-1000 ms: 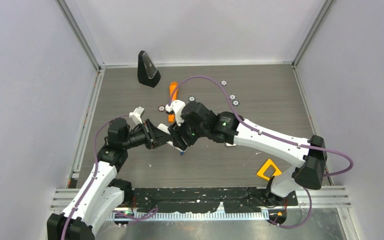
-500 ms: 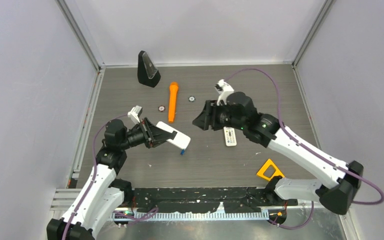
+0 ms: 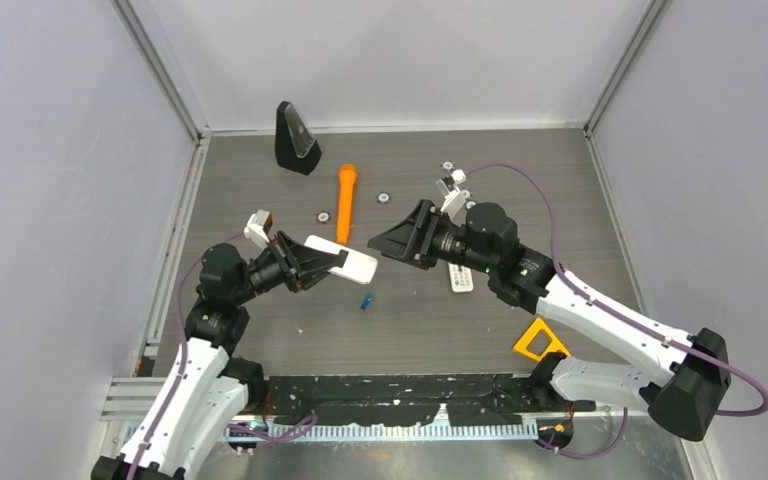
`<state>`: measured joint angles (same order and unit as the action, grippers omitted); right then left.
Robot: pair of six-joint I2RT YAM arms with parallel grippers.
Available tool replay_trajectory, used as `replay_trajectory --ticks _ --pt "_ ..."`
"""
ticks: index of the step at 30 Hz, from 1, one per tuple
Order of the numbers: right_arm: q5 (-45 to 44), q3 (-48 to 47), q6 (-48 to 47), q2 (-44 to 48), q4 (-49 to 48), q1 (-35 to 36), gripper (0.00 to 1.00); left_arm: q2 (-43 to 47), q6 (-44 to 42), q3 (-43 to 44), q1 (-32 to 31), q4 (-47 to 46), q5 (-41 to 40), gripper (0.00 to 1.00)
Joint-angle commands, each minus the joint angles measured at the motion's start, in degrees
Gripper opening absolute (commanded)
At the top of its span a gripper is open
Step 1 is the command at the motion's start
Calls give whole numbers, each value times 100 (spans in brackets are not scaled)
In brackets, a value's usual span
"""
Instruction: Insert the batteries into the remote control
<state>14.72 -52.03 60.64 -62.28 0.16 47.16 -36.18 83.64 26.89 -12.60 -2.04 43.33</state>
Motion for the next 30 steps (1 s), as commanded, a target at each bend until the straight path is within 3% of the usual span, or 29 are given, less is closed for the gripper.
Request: replay_trajectory --ticks 1,14,30 --pt "359 143 782 -148 -952 51 64 118 179 398 30 -297 -163 0" --pt "507 114 878 -347 -887 62 59 275 279 423 29 -338 -350 0" --pt "452 163 828 -265 -761 105 65 470 318 406 29 -295 -561 0"
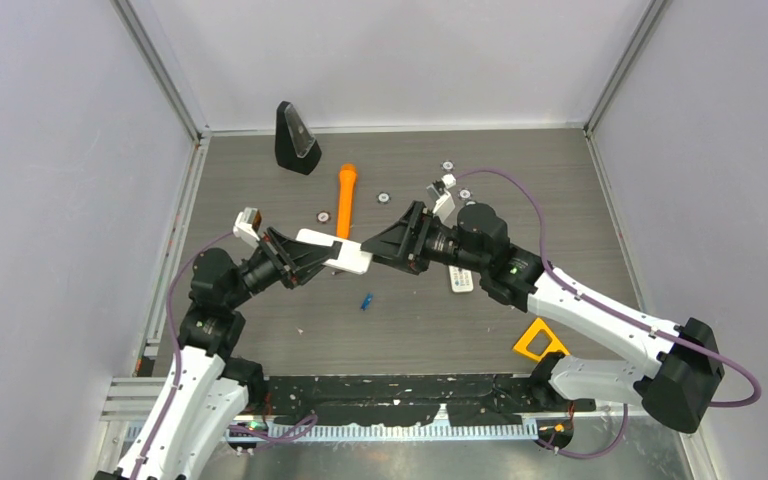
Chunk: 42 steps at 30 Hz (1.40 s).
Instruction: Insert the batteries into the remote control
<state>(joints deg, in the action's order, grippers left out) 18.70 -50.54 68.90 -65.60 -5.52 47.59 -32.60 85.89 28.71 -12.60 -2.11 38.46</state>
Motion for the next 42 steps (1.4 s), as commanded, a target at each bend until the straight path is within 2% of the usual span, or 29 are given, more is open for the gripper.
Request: replay_trajectory --ticks 1,6,12,23,30,42 --pt "66 16 10 49 -236 87 65 128 111 230 27 -282 -89 0" --pt "91 28 106 -109 -414 161 60 195 228 241 25 -306 -128 0" --pt "152 94 313 -319 -745 227 42 277 441 207 29 -476 -102 0" --pt "191 189 772 -653 -1378 374 20 358 827 82 -14 -978 -76 0" --pt "229 38 914 -935 -1608 511 17 284 937 70 -194 -1362 -93 0" --pt "249 -394 756 -1319 -1479 697 13 94 287 295 -556 -1161 89 0"
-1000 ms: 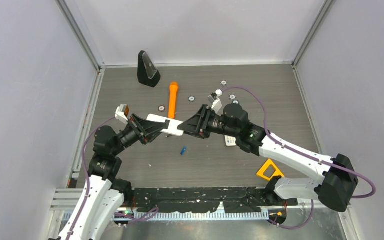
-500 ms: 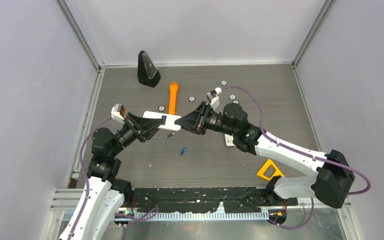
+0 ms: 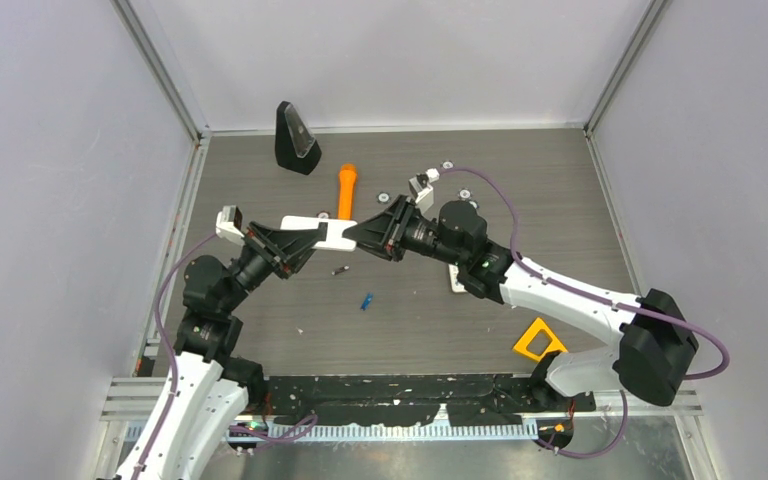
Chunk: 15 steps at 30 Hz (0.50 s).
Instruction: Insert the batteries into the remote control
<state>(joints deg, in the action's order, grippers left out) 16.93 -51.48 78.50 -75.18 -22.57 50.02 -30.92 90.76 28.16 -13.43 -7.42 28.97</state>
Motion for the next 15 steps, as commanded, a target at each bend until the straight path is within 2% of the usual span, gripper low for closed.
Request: replay_trajectory --ticks 1,5,11,15 --pt "439 -331 -208 -387 230 460 13 -86 -233 361 -476 -611 1052 0" --pt "470 -347 -269 -381 241 458 18 -119 -421 441 -472 -497 979 0" --pt "484 -166 -563 31 307 236 56 -281 -1159 809 -401 35 721 0" --pt "800 8 -856 394 84 -12 66 -417 -1381 905 -367 129 793 0"
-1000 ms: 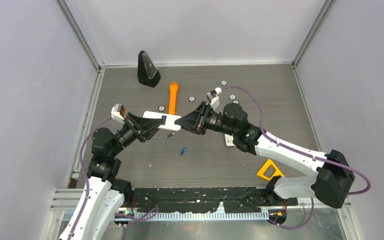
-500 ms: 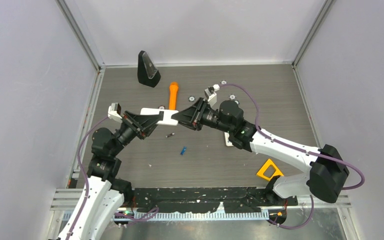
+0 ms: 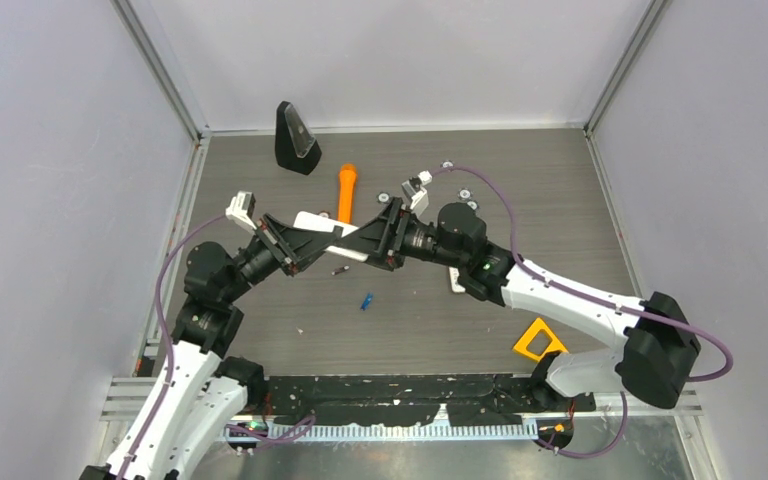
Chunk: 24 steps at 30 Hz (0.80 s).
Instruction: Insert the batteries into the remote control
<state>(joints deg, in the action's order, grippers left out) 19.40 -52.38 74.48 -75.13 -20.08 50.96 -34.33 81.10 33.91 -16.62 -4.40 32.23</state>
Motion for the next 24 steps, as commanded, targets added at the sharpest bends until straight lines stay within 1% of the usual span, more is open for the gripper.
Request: replay_trajectory --ticks 1,4,9,12,13,14,15,17,20,21,23,24 --pt "594 132 -540 536 -177 -140 66 -98 -438 322 -43 -194 501 0" --pt "701 296 -832 860 -162 -277 69 -154 -512 297 -26 -253 614 0" --pt "948 279 -1454 1394 96 -479 70 -225 -677 319 -19 -302 825 0" --pt "1386 41 -2271 1481 710 -640 70 -325 -804 423 -16 -492 1175 0" --pt "1843 -104 -2447 1439 823 -739 70 -349 -816 462 -16 -596 1366 0" --pt "2078 -184 -2803 1405 1109 -804 70 -383 -809 481 -16 -773 1584 0" --pt "2539 -325 -2963 1339 1379 -925 70 -412 -803 507 -16 -935 1907 0" --pt "3005 -503 -3411 1272 1777 -1011 70 -426 -891 592 -16 -1017 2311 0" --pt "3302 -758 -4109 1193 2339 -1026 70 -394 -1069 666 -16 -965 2603 0" --pt "3315 -932 -4263 1163 2717 -1022 69 -382 -1126 689 -16 -963 2667 0" --pt "3248 -1110 -4801 1079 3088 -950 67 -389 -1222 734 -16 -957 2777 0" --pt "3218 -1148 -4881 1027 3146 -914 66 -409 -1262 751 -20 -941 2826 0"
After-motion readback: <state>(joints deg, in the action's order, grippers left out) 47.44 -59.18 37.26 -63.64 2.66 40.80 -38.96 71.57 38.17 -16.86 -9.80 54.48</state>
